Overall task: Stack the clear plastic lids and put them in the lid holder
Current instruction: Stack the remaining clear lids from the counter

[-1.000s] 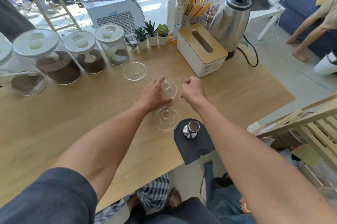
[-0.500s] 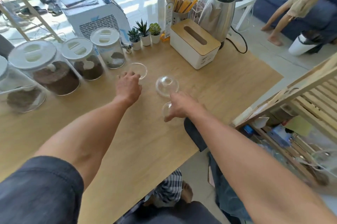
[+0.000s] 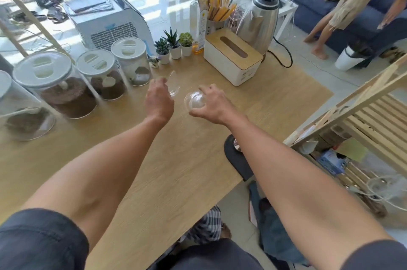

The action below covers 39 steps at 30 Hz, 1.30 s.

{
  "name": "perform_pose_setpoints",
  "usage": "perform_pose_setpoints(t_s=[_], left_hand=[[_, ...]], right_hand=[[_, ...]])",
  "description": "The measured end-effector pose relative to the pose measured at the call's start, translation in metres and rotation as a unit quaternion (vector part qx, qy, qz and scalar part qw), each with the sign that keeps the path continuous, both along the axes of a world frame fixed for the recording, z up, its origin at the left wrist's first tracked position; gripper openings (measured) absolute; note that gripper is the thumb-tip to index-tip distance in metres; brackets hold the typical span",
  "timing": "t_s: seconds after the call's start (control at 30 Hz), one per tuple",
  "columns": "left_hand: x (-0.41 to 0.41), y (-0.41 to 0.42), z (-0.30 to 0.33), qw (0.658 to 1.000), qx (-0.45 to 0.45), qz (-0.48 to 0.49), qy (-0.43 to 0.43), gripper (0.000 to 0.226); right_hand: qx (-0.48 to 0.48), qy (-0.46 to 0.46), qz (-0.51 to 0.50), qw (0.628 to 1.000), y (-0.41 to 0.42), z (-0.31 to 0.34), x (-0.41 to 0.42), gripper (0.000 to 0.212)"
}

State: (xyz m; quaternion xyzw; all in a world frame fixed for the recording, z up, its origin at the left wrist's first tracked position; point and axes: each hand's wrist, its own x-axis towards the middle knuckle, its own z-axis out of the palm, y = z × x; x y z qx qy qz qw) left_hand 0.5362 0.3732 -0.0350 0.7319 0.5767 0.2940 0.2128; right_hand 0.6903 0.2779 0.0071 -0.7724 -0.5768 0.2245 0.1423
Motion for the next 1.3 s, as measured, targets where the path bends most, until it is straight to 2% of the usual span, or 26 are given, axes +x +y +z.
perform_pose_setpoints(t_s=[0.1,0.2,0.3,0.43,0.53,0.63,0.73,0.8,1.2,1.3], left_hand=[[0.007,0.002,0.014,0.993,-0.020,0.062,-0.098,0.027],[0.009,0.011,0.017,0.977,-0.057,0.102,-0.178,0.021],[0.010,0.014,0.017,0.952,-0.098,0.143,-0.254,0.014],[0.014,0.007,0.016,0.914,-0.169,0.172,-0.326,0.018],[0.019,0.002,0.014,0.883,-0.226,0.182,-0.369,0.025],[0.030,-0.005,0.013,0.850,-0.279,0.196,-0.403,0.023],[0.044,-0.017,0.011,0.832,-0.308,0.198,-0.418,0.022],[0.053,-0.024,0.007,0.825,-0.318,0.197,-0.423,0.022],[0.077,-0.054,-0.033,0.827,-0.352,0.246,-0.363,0.023],[0.082,-0.058,-0.040,0.818,-0.340,0.267,-0.379,0.021]], right_hand=[[0.036,-0.015,-0.029,0.999,0.013,-0.006,0.007,0.090],[0.016,-0.014,-0.035,0.999,0.019,-0.018,0.013,0.080],[-0.013,-0.002,-0.020,1.000,0.023,-0.029,0.016,0.079],[-0.031,0.015,-0.001,0.999,0.028,-0.043,0.017,0.080],[-0.041,0.030,0.009,0.999,0.027,-0.044,0.022,0.092],[-0.031,0.101,-0.012,0.994,0.027,-0.033,0.035,0.094],[-0.006,0.169,-0.069,0.983,0.030,-0.020,0.055,0.075],[0.001,0.183,-0.080,0.980,0.031,-0.017,0.068,0.065],[-0.057,0.214,-0.016,0.975,0.028,-0.053,0.096,0.055],[-0.045,0.217,-0.011,0.975,0.032,-0.065,0.093,0.042]])
